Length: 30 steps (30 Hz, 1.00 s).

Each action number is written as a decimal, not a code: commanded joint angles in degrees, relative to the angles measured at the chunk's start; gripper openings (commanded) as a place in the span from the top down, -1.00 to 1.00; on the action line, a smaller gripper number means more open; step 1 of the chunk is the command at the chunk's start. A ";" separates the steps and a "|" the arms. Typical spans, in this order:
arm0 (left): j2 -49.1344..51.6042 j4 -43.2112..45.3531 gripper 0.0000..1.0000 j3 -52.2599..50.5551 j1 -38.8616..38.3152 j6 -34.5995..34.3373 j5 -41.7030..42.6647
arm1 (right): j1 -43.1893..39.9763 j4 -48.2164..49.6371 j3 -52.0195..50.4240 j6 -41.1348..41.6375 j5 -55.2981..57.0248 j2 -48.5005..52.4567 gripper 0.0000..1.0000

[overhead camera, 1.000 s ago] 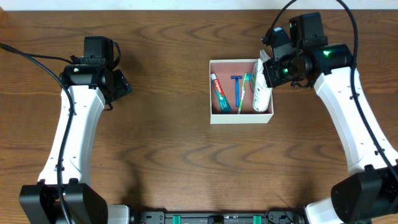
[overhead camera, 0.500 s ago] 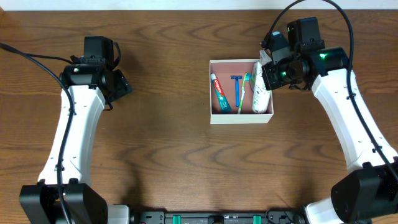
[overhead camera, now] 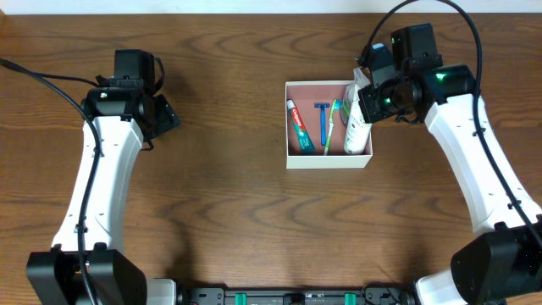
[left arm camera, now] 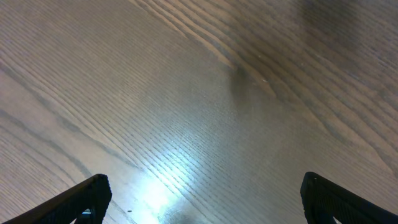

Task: Pack container
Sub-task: 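Lower the Pantene tube upright into the box beside the soap and release, then move the right gripper out to the green Dettol soap bar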

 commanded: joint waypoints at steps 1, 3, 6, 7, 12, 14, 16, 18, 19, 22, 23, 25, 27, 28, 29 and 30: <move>0.24 -0.20 -0.96 -0.37 0.24 -0.11 -0.70 | 0.37 -1.29 0.15 -0.20 1.44 -0.46 0.88; 0.24 -0.20 -0.96 -0.37 0.24 -0.11 -0.70 | 0.37 -1.68 0.15 -0.20 1.46 -0.46 0.87; 0.24 -0.22 -0.96 -0.37 0.24 -0.13 -0.70 | 0.37 -1.95 0.15 -0.02 1.46 -0.48 0.88; 0.24 -0.22 -0.96 -0.37 0.24 -0.13 -0.70 | 0.37 -2.05 0.15 0.48 1.46 -0.48 0.88; 0.24 -0.20 -0.96 -0.37 0.24 -0.11 -0.70 | 0.37 -2.82 0.15 2.36 1.44 -0.52 0.89; 0.24 -0.22 -0.96 -0.37 0.24 -0.13 -0.70 | 0.37 -3.34 0.22 2.36 1.46 -0.55 0.85; 0.24 -0.20 -0.96 -0.37 0.24 -0.13 -0.70 | 0.37 -3.78 0.35 2.36 1.44 -0.63 0.76; 0.24 -0.20 -0.96 -0.37 0.24 -0.13 -0.70 | 0.37 -4.11 0.61 2.38 1.44 -0.90 0.75; 0.24 -0.22 -0.96 -0.37 0.24 -0.11 -0.70 | 0.37 -4.26 0.74 2.56 1.42 -1.25 0.75; 0.24 -0.20 -0.95 -0.37 0.24 -0.11 -0.70 | 0.37 -4.28 1.09 3.87 1.42 -3.04 0.70; 0.24 -0.20 -0.96 -0.37 0.24 -0.11 -0.70 | 0.37 -4.31 1.25 3.87 1.42 -3.82 0.62; 0.24 -0.22 -0.96 -0.37 0.24 -0.13 -0.70 | 0.37 -4.44 1.42 3.87 1.42 -5.46 0.43; 0.24 -0.20 -0.96 -0.37 0.24 -0.13 -0.70 | 0.37 -4.46 1.42 3.87 1.44 -7.23 0.24; 0.24 -0.22 -0.96 -0.37 0.24 -0.13 -0.70 | 0.37 -4.46 1.42 3.87 1.44 -8.22 0.19; 0.24 -0.20 -0.96 -0.37 0.24 -0.13 -0.70 | 0.37 -4.44 1.42 3.87 1.42 -9.18 0.17; 0.24 -0.20 -0.96 -0.37 0.24 -0.13 -0.70 | 0.37 -4.44 1.42 3.87 1.44 -9.92 0.14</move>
